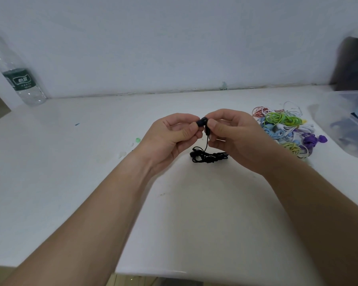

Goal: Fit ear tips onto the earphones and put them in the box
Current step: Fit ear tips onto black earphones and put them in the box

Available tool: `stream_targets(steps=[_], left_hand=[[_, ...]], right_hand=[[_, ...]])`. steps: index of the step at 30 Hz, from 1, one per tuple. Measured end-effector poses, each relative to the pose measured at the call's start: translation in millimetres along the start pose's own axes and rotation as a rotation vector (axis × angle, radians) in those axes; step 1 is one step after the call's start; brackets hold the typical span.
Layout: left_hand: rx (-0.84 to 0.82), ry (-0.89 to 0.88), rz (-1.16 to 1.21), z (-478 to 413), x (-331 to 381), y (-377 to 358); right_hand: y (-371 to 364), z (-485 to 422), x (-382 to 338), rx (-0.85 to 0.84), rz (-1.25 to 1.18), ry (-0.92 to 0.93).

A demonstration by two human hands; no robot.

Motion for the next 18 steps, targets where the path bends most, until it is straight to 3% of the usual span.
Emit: stream_targets(steps=[13,18], left_hand=[[-0.039,0.098,0.023,0.8,-6.4,-0.8],[-0.015,0.022,-0.042,0.3,-5.1,-1.7]], right_hand=[[5.1,-0.6,-1.2,-0.066,0.067,0.047],[6.4,-0.6,2.3,-0.045,0.027,0.027]])
Point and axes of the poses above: each hand's wrist, its own z-axis away from the middle knuckle, its own y-axis out of the back of the hand, x = y × z, the point moved 4 cm from there along -z, towards the middle knuckle, and after that the axes turned 7 degrees about y, right-handed, at the moved point
